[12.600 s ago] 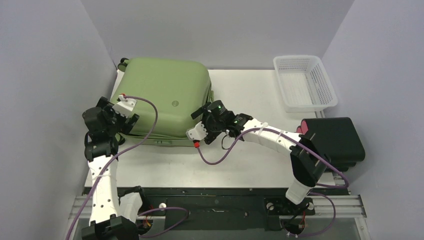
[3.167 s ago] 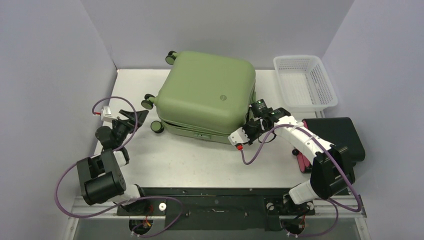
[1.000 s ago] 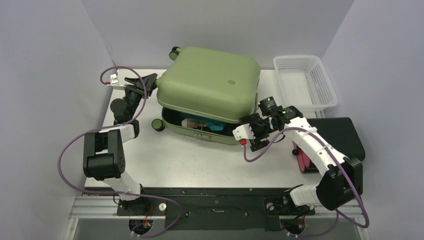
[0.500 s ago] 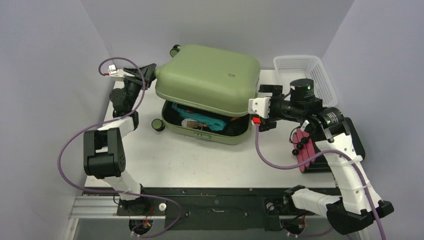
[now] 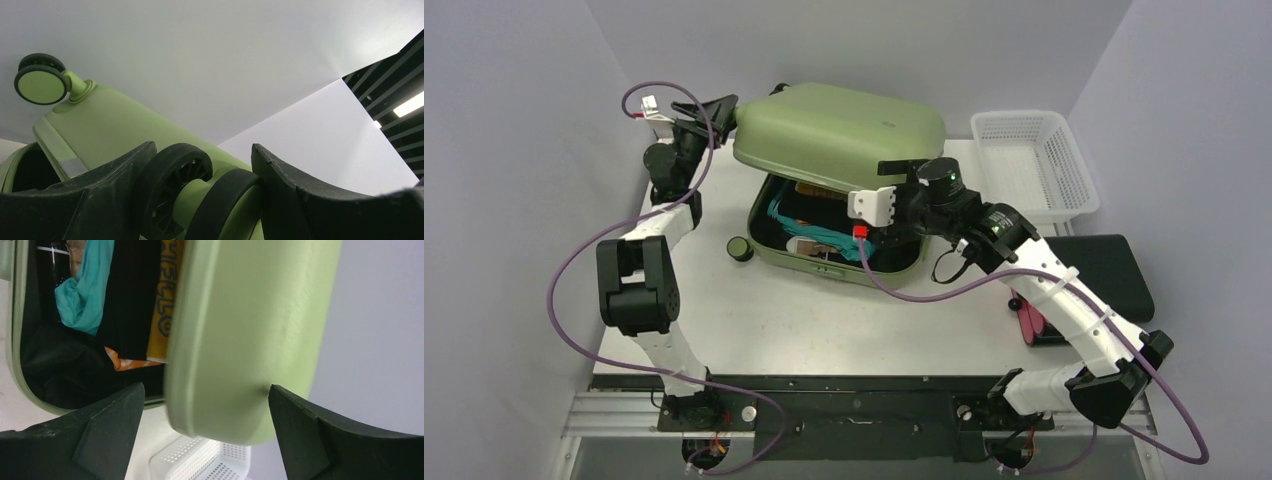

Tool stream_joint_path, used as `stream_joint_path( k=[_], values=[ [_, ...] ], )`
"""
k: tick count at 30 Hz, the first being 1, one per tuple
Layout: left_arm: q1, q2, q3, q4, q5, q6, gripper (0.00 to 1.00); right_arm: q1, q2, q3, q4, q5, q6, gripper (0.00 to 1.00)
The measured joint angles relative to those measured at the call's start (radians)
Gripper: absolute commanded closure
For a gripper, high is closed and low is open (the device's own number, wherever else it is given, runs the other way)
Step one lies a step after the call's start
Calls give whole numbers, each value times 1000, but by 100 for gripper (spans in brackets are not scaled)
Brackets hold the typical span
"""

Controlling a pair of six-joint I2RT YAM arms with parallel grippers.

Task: Open, take out, and arrange the luggage
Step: Open the luggage at the center of the board.

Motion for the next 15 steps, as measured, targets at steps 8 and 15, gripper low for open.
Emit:
stream_joint_path(
  k=[8, 15],
  values=[
    [-13, 41, 87, -32, 8, 3, 91, 100, 0, -39, 99, 186, -10, 11],
    [-15, 50, 100, -37, 16, 10, 91, 137, 26, -160, 372, 444, -55, 11]
  ],
)
